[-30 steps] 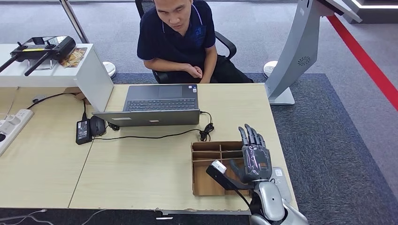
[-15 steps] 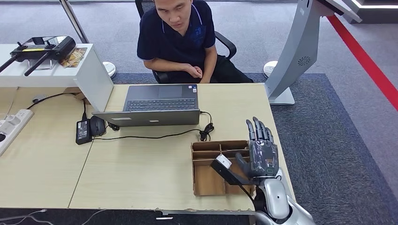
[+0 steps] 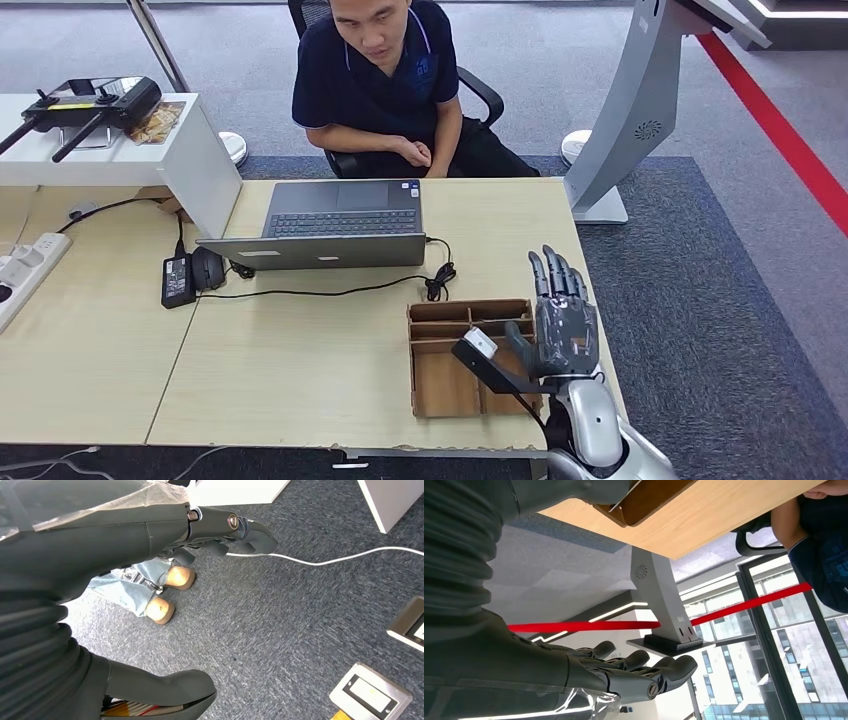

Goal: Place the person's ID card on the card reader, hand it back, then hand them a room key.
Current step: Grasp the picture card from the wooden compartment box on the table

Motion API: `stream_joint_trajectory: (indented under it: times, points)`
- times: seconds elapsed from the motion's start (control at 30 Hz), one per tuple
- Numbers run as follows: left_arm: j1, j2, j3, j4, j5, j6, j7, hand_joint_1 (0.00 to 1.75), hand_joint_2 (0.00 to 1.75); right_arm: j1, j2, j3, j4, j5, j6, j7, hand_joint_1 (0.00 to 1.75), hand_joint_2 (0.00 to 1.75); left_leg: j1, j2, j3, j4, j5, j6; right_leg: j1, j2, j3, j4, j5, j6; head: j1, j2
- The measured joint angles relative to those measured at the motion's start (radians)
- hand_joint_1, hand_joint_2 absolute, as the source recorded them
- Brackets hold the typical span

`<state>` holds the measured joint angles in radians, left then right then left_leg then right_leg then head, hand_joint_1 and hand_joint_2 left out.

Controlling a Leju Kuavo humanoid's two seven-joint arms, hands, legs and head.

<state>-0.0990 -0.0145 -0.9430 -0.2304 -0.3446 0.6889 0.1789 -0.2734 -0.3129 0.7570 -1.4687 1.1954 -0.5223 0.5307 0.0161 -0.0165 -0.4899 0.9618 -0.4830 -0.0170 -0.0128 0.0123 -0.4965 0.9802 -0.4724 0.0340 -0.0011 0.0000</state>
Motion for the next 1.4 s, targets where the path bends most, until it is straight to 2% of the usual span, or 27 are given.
stream_joint_trajectory:
  times: [1.4]
  points:
    - [0.0,-0.003,0.0,0.0,-0.003,0.0,0.0,0.0,1.75,0.001,0.027,0.019,0.034,-0.032,0.01,-0.021,0.14,1.75,0.0,0.0,0.0,0.0,0.0,0.0,0.0,0.0,0.0,0.0,0.0,0.0,0.0,0.0]
